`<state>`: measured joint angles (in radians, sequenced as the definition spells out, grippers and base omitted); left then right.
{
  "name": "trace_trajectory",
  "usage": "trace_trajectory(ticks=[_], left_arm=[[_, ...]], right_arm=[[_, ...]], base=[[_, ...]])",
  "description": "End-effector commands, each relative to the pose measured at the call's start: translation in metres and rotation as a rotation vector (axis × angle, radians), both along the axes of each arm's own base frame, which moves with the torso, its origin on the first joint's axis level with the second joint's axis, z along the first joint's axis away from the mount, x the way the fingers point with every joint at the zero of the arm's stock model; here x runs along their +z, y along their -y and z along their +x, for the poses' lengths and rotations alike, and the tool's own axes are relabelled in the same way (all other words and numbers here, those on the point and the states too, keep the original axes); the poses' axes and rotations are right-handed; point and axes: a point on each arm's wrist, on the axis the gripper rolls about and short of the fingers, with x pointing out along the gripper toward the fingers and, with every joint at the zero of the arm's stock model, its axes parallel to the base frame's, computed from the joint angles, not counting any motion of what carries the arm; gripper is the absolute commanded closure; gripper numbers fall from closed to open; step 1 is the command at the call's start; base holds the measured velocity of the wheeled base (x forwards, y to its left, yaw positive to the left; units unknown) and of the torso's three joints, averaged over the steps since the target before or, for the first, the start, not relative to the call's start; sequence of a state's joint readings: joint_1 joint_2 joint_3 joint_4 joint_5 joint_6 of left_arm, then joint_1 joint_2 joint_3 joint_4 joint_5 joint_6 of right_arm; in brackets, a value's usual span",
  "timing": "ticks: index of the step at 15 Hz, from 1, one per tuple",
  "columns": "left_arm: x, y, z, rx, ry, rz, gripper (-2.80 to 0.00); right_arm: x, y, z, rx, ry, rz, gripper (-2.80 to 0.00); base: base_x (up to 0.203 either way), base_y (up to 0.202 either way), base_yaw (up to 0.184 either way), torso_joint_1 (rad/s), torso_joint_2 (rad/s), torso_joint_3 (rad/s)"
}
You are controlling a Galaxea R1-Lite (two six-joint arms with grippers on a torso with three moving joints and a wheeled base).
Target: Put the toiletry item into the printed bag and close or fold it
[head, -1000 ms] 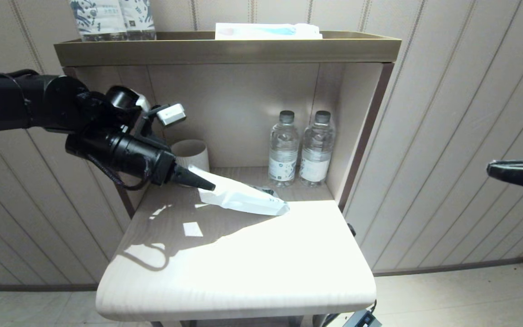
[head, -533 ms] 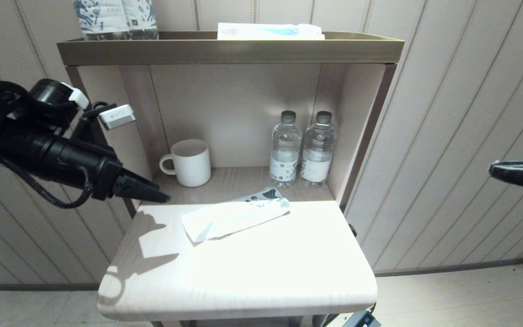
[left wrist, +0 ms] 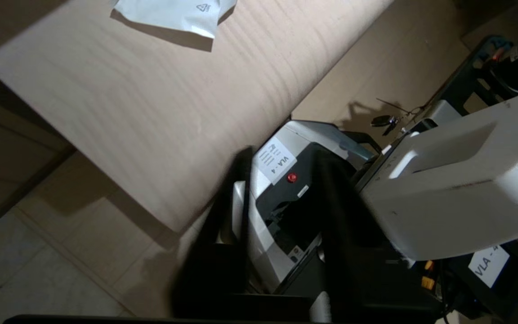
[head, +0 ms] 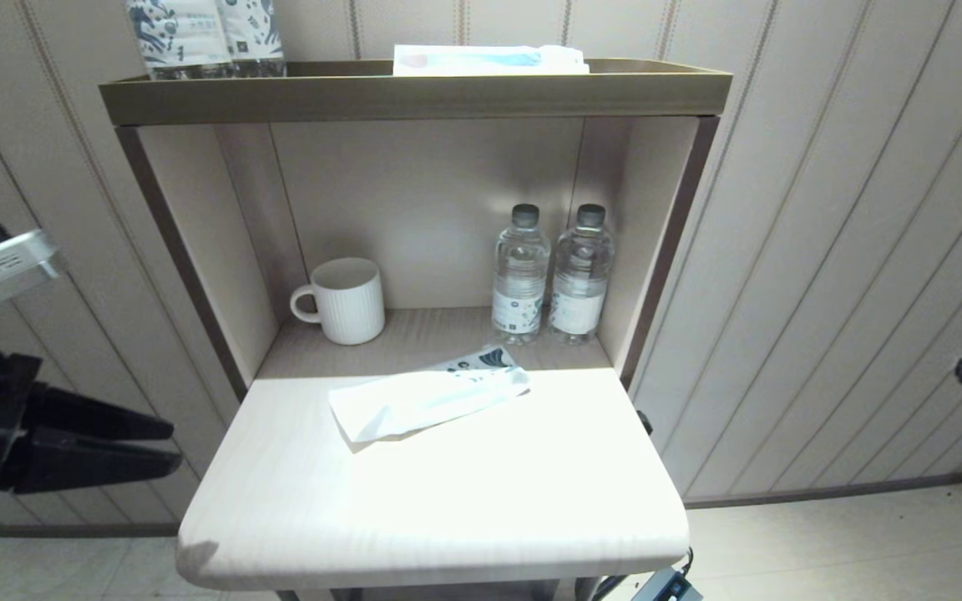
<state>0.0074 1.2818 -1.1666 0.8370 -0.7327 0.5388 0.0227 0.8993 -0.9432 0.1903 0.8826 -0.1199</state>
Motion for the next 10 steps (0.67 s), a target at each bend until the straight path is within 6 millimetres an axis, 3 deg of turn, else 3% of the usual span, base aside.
trace_trajectory(ticks=[1,4,6,8,10], left_arm=[[0.008,-0.001,-0.072,0.045,0.155,0.005,0.00],[0.007,-0.002,-0.143,0.231,0.297,0.011,0.00],[-0.003,-0.003,-0.177,0.417,0.360,0.027,0.00],[-0.026,-0.003,-0.205,0.511,0.381,-0.004,0.00],[-0.053,-0.007,-0.233,0.492,0.372,-0.053,0.00]], right_arm=[[-0.004,0.001,-0.033,-0.017,0.065,0.006,0.00],[-0.014,0.003,-0.071,-0.122,0.092,0.003,0.00],[-0.028,0.005,-0.097,-0.192,0.061,-0.005,0.00],[-0.059,0.007,-0.118,-0.314,-0.009,-0.030,0.00],[-0.102,0.008,-0.128,-0.508,-0.058,-0.068,0.00]], base=[[0.000,0.000,0.000,0.000,0.00,0.000],[0.000,0.000,0.000,0.000,0.00,0.000],[0.000,0.000,0.000,0.000,0.00,0.000],[0.000,0.000,0.000,0.000,0.00,0.000],[0.000,0.000,0.000,0.000,0.00,0.000]])
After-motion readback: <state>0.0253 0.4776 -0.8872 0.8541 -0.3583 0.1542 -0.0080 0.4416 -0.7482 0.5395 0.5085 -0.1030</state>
